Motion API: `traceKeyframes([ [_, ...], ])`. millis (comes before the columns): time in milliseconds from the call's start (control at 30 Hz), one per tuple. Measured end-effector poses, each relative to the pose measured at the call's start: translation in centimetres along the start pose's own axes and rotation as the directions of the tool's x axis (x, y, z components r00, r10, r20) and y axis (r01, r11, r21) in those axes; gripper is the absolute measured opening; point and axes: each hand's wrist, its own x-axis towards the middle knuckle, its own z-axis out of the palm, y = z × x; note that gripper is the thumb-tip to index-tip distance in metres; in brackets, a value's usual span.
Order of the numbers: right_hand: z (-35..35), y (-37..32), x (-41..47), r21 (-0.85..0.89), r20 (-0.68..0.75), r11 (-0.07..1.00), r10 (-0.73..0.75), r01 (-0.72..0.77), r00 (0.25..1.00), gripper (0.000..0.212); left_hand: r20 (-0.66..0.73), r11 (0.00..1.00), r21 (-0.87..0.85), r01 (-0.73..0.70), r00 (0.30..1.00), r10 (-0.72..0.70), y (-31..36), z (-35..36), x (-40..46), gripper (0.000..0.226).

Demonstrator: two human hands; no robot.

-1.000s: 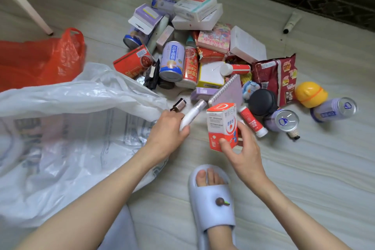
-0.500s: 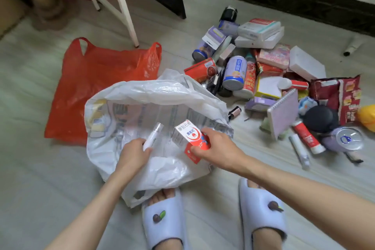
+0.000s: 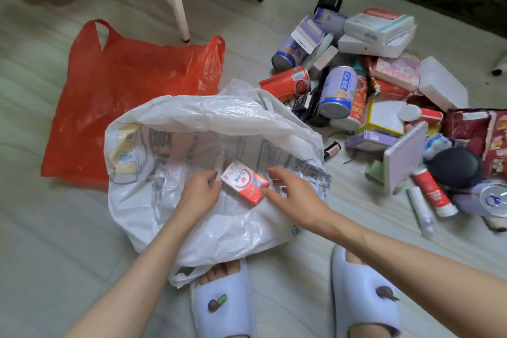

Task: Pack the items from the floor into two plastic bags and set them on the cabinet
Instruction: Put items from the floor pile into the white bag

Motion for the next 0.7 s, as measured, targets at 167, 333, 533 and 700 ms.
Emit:
traceKeyframes([
  [167, -4.6, 3.2, -4.9, -0.141, -0.193, 0.989, -0.071, 0.044, 0.979, 0.046, -0.194, 0.938, -0.01, -0.347, 0.921, 0.339, 1.9, -0.5, -4.9, 0.033],
  [333, -10.3, 8.1, -7.3, -0.291, -0.399, 0.948, 0.001, -0.128, 0.917, 0.047, -0.115, 0.762, 0.203, -0.615, 0.758, 0.642, 6.2, 0.0, -7.2, 0.039],
  [533, -13.6, 11.3, -4.2, -0.22, -0.558, 0.927, 0.134, -0.302, 0.819, 0.062, 0.068, 0.55, 0.419, -0.722, 0.629, 0.774, 14.3, 3.6, -3.2, 0.045],
  [700, -11.7, 12.8, -2.6, -0.182, -0.54, 0.914, 0.215, -0.362, 0.814, 0.076, 0.29, 0.469, 0.496, -0.73, 0.649, 0.703, 17.4, 8.4, 0.4, 0.062],
])
